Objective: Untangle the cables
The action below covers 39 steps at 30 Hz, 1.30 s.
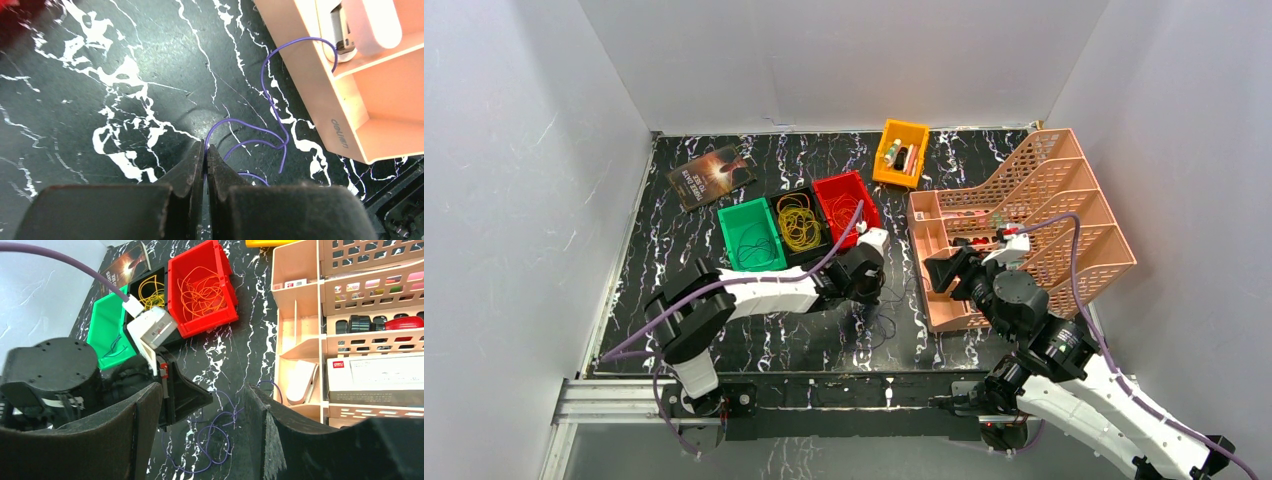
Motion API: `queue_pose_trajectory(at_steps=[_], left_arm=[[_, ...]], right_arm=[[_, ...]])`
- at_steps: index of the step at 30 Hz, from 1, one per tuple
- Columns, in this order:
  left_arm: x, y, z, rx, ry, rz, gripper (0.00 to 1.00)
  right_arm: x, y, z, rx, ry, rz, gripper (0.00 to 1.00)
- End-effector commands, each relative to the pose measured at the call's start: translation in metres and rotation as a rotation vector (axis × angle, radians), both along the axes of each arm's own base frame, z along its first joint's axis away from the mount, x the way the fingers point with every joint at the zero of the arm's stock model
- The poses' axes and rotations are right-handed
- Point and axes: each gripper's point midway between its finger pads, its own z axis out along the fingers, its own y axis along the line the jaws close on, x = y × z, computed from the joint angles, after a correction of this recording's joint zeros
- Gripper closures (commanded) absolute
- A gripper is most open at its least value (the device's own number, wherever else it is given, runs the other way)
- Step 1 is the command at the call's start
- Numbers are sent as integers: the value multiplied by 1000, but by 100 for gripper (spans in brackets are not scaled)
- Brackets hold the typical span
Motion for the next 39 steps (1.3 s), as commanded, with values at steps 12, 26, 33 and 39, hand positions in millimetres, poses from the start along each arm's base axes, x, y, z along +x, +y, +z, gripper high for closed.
queue_pose_trajectory(at_steps=[12,26,33,39], left_arm=[[20,55,141,-47,-304,81,100],[19,72,237,-123,-434,80,100],[21,70,247,-142,-445,90,100],[21,64,250,-164,-444,80,100]], right_arm=[[12,28,-13,-11,36,51,31],[15,77,-13,86,-57,236,29],[16,98,24,265,-196,301,27],[20,112,30,350,-212,320,27]])
